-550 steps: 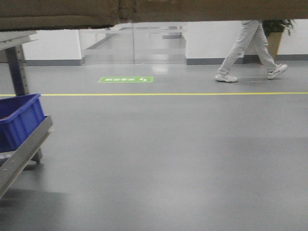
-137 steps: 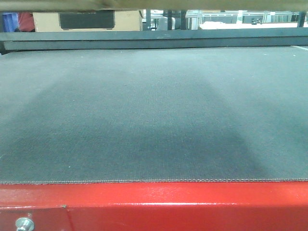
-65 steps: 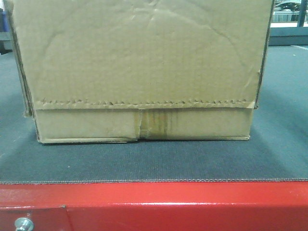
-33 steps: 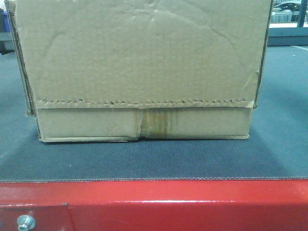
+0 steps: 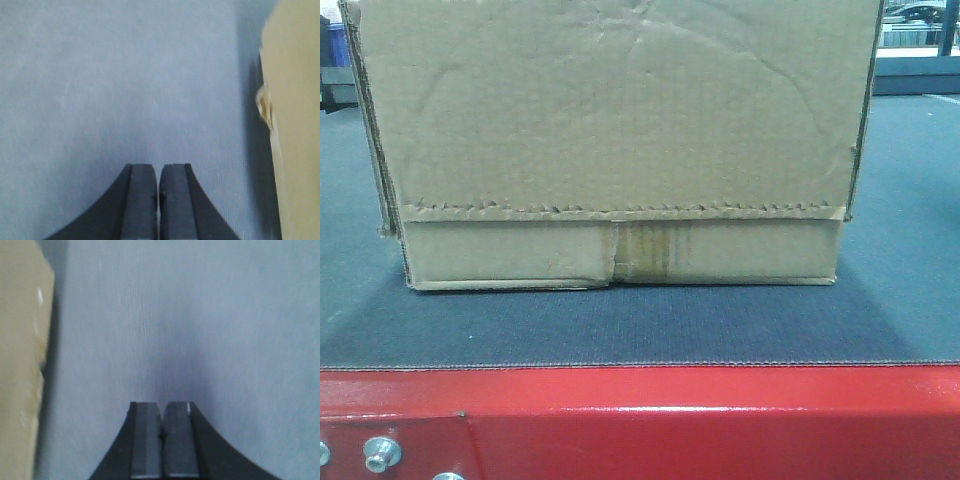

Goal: Grab carton from right shelf to conveyor
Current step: 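Open both grippers and withdraw them from the carton walls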

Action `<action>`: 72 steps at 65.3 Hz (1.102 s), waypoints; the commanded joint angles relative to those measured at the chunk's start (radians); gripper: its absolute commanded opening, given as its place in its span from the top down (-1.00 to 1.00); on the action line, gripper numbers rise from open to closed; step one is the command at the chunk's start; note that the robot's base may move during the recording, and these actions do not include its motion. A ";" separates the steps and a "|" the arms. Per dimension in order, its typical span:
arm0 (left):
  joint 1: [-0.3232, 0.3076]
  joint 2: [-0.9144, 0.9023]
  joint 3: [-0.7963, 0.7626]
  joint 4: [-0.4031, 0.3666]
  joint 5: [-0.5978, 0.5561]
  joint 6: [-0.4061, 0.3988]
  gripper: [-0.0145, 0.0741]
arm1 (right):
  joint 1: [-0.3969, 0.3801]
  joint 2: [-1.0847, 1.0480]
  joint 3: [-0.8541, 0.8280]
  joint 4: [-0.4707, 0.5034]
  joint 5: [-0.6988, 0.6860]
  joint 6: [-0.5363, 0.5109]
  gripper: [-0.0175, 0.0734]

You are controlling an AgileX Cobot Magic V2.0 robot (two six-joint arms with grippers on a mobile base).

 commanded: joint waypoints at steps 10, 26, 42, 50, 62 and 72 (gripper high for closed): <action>0.003 -0.279 0.266 -0.004 -0.214 0.001 0.64 | 0.000 -0.273 0.324 -0.007 -0.259 -0.045 0.79; 0.003 -0.569 0.411 0.007 -0.268 0.001 0.64 | 0.000 -0.656 0.571 -0.007 -0.383 -0.071 0.79; 0.003 -0.766 0.438 0.007 -0.238 0.001 0.64 | 0.000 -0.999 0.642 -0.007 -0.375 -0.082 0.79; 0.003 -0.819 0.440 0.007 -0.231 0.001 0.64 | 0.000 -1.118 0.644 -0.007 -0.369 -0.082 0.79; 0.003 -0.832 0.440 0.007 -0.231 0.001 0.64 | 0.000 -1.162 0.644 -0.007 -0.385 -0.082 0.79; 0.003 -0.832 0.440 0.007 -0.234 0.001 0.64 | 0.000 -1.162 0.644 -0.006 -0.387 -0.082 0.79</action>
